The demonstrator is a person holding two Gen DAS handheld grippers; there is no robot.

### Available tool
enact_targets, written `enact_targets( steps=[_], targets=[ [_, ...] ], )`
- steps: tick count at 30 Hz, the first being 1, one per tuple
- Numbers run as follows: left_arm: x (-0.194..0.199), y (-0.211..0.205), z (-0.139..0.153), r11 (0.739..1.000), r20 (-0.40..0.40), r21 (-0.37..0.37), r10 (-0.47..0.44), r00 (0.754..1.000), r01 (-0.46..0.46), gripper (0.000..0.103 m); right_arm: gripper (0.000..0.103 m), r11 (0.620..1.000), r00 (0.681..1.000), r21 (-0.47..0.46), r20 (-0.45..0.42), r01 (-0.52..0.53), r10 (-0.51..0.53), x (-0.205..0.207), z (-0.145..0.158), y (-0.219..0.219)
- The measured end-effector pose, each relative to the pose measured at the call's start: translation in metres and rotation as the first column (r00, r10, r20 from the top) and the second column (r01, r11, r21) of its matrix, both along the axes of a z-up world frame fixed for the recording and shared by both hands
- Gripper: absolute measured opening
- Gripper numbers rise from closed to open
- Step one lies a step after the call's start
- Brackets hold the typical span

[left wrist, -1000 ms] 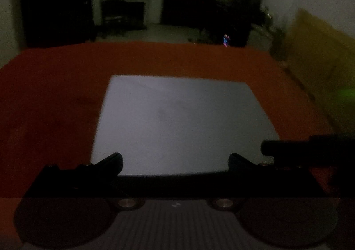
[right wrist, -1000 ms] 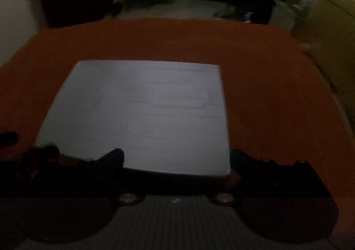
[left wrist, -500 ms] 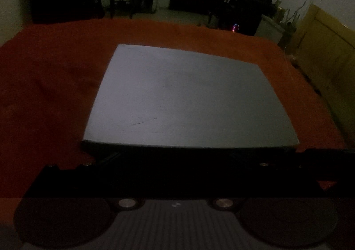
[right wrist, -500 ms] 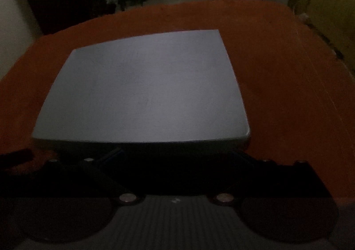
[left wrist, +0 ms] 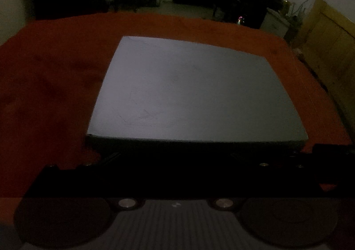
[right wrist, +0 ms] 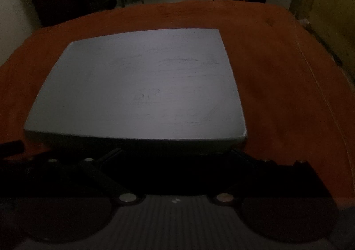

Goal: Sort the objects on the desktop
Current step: 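Release the lid and withdraw both tools from the closed box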

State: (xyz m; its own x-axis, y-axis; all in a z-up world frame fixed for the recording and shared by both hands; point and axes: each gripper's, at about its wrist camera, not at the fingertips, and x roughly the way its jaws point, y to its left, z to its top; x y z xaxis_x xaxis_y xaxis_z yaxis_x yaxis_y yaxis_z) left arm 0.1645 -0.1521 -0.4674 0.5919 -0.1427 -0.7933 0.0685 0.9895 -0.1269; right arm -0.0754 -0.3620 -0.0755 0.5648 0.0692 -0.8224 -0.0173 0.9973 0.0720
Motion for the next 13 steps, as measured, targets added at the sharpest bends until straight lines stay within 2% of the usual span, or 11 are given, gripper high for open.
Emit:
enact_targets(
  steps=[13],
  targets=[
    [-0.0071,0.0022,0.0073,1.0,-0.002,0.009,-0.008,1.0,0.008,0.103,0.103,1.0,1.0,0.003,-0.011,-0.008,0.008,-0.0059,-0.0061,-0.002]
  ],
)
